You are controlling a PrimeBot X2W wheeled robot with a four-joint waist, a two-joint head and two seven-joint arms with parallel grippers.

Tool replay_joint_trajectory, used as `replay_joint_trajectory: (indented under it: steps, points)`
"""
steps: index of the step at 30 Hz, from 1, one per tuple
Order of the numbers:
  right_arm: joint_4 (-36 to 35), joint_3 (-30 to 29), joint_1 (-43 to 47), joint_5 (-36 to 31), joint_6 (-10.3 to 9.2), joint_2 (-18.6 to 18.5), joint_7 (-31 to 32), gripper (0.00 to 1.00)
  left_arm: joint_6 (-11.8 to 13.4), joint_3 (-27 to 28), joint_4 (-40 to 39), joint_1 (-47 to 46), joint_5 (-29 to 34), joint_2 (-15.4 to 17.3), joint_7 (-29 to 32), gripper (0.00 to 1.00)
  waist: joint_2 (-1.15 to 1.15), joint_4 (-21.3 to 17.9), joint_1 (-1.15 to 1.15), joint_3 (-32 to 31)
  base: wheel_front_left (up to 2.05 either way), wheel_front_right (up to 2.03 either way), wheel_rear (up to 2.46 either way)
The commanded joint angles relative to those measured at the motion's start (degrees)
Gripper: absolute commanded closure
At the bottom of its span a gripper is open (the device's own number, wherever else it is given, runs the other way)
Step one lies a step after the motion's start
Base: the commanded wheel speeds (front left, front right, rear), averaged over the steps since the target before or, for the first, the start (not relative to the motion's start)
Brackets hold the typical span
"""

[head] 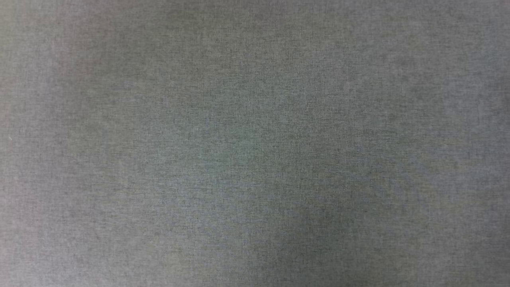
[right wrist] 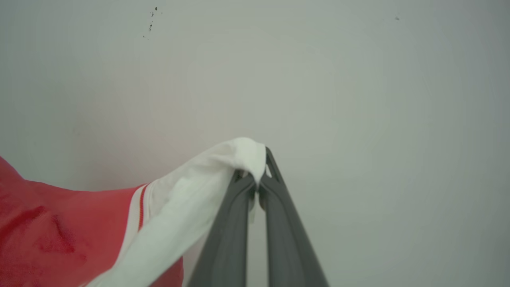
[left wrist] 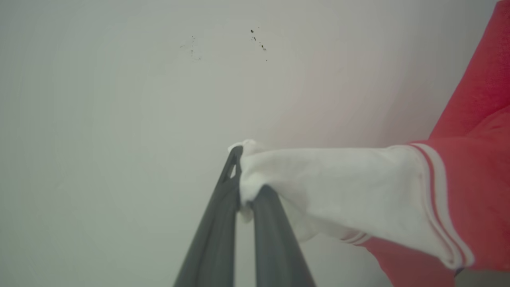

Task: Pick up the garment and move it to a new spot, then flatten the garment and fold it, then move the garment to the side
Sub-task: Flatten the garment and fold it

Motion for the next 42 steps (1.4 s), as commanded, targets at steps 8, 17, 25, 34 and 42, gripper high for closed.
replay_joint_trajectory:
  steps: [8,17,25,34,42]
  points:
    - [7.5,7.1,3.0,2.1,-0.06,2.8,-4.9,1.0,0.0,-3.8,5.0,3.5,-1.2,-1.8,-4.7,1.0,0.0,0.2,-0.01,0.8,0.0,0.0,0.0]
    - [13.1,12.6,16.4,8.9,-0.06,6.5,-11.4,1.0,0.0,-6.2,7.8,17.0,-6.1,-3.7,-11.1,1.0,0.0,-0.4,-0.01,-2.2,0.0,0.0,0.0]
    - [12.7,17.3,32.4,14.7,-0.06,5.3,-15.6,1.0,1.1,-7.3,6.0,33.7,-8.2,-2.4,-15.3,1.0,0.0,-0.5,-0.01,-7.9,0.0,0.0,0.0]
    - [7.7,21.7,49.8,20.6,-0.06,0.7,-20.2,1.0,8.1,-6.5,-4.5,56.6,-11.6,2.3,-16.4,1.0,0.0,-1.2,-0.01,-15.9,0.0,0.0,0.0]
    - [-0.7,24.5,64.1,25.4,-0.06,-6.4,-20.9,1.0,15.6,-6.7,-19.2,75.7,-15.0,11.5,-16.4,1.0,0.0,-2.4,-0.01,-22.9,0.0,0.0,0.0]
